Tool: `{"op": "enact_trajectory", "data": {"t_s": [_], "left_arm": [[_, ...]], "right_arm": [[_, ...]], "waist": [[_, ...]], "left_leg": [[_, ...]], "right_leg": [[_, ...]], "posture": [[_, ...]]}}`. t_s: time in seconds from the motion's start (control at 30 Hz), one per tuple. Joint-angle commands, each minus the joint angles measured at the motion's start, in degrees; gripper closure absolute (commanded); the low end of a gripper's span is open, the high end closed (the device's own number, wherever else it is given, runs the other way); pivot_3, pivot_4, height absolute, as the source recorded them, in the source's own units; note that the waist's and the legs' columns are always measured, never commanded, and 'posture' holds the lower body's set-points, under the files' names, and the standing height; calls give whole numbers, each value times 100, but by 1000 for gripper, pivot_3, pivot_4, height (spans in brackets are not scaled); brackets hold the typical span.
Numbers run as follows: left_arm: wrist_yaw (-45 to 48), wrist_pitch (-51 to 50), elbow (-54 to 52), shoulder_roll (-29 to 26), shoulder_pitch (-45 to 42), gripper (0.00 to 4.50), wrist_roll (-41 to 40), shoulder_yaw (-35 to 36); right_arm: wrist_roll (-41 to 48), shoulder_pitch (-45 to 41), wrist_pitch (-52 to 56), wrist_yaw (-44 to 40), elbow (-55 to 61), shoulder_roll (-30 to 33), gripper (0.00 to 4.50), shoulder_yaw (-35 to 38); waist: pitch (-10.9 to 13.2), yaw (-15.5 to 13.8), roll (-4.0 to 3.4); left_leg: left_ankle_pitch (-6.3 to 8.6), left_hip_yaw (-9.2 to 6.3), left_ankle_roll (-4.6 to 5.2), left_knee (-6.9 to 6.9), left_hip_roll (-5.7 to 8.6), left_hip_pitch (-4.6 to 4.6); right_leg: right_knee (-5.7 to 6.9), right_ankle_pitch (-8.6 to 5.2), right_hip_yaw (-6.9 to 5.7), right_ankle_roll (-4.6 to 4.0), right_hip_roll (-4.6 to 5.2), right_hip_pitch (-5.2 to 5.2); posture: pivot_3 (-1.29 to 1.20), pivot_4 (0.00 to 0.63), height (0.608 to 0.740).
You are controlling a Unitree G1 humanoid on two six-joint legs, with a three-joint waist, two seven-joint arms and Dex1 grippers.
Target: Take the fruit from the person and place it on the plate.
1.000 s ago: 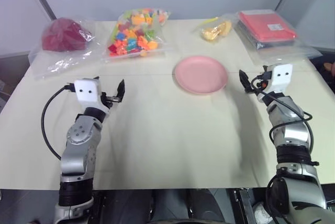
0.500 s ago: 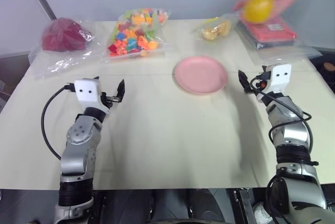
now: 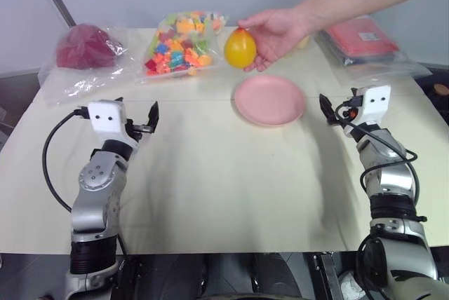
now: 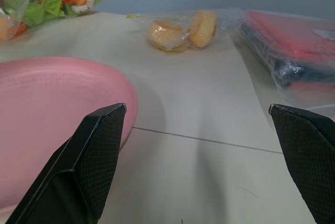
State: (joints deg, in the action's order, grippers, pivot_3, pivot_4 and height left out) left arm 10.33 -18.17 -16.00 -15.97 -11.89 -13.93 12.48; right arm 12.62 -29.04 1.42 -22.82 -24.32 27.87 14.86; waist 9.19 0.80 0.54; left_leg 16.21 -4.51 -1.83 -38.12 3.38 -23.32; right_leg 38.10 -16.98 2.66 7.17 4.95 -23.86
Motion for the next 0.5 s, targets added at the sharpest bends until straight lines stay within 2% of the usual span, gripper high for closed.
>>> {"op": "enact_trajectory", "data": {"t_s": [0.03, 0.13, 0.2, 0.33, 0.5], "left_arm": [[58, 49, -167, -61, -11, 0, -22, 21], [111, 3, -179, -72, 7, 0, -32, -11], [150, -9, -162, -85, 11, 0, -30, -29], [340, -4, -30, -152, -36, 0, -51, -81], [891, -466, -155, -246, -631, 0, -729, -132]], "right_arm": [[553, 156, 448, -912, 976, 266, 47, -71], [1364, 524, 1522, -1900, 2243, 753, 47, -178], [1776, 725, 2214, -2255, 2962, 1132, 47, -213], [1959, 731, 2741, -2242, 3510, 1480, 47, -149], [1864, 638, 2795, -2012, 3593, 1355, 47, -168]], "waist": [[0, 1, 0], [0, -10, 0], [0, -12, 0], [0, -13, 2], [2, -52, 5]], "left_leg": [[0, 0, 0, 0, 0, 0], [1, -1, 1, 1, 0, -1], [2, -4, 3, -1, 0, -1], [14, -14, 25, -2, -1, 10], [13, -15, 22, -3, 1, 13]], "right_leg": [[0, 0, 0, 0, 0, -1], [0, 0, 0, 0, 0, -1], [-1, 0, -1, 0, 0, 2], [-8, 0, -11, 0, 0, 20], [-9, 0, -13, 0, 3, 25]], "posture": [[0, 150, 740], [0, 150, 740], [0, 150, 740], [0, 150, 740], [0, 150, 740]]}}
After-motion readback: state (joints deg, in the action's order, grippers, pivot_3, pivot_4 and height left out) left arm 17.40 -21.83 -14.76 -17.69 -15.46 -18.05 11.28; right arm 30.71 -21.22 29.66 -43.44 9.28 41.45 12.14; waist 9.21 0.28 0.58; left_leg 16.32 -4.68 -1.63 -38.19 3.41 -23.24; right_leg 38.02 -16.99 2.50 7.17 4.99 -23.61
